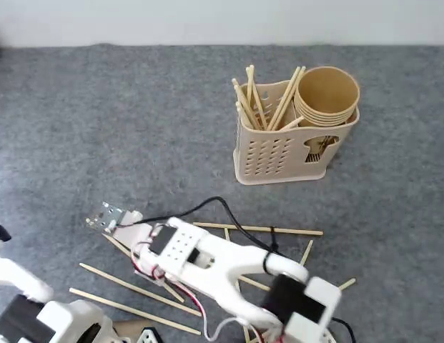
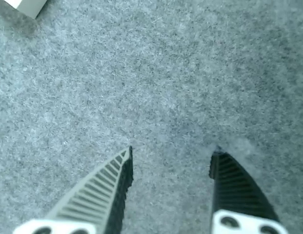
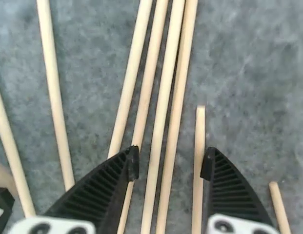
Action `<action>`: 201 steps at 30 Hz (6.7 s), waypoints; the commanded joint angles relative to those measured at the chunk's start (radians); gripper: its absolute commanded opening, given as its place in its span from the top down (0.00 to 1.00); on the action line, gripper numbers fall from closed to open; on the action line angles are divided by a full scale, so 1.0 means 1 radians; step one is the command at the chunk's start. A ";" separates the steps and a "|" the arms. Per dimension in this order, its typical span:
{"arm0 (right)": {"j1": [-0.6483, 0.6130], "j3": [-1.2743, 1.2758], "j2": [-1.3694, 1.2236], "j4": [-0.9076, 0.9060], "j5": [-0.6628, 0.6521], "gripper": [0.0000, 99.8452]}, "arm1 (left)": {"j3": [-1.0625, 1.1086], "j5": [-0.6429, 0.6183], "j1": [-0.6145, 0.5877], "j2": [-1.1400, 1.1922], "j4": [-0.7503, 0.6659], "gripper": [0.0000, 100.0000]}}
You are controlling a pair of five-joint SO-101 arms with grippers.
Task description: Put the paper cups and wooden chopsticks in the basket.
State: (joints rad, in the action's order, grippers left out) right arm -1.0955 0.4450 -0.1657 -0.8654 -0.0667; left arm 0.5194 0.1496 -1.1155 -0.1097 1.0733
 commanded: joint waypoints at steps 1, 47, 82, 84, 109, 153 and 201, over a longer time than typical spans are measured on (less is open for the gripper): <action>0.042 -0.140 -0.079 -0.079 0.002 0.79 | -0.004 0.008 -0.008 -0.038 -0.011 0.75; 0.421 -0.209 0.773 -0.389 -0.196 0.99 | -0.004 0.008 -0.026 -0.038 -0.009 0.75; 0.702 -0.620 0.820 0.036 -0.187 0.99 | -0.004 0.006 -0.023 -0.037 -0.014 0.75; 0.717 -0.568 0.820 0.125 -0.167 0.99 | -0.004 0.006 -0.023 -0.037 -0.014 0.75; 0.911 0.459 0.832 1.124 -0.091 0.99 | 0.064 0.008 -0.025 -0.037 -0.081 0.75; 0.926 0.841 1.283 1.064 -0.091 0.83 | 0.102 0.002 -0.006 -0.038 -0.109 0.75; 0.970 0.517 0.951 0.461 -0.224 0.90 | 0.102 0.005 -0.008 -0.037 -0.109 0.75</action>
State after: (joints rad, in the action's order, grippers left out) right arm -0.1734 1.0157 0.8316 -0.4879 -0.2969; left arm 0.6252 0.1496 -1.1308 -0.1097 0.9782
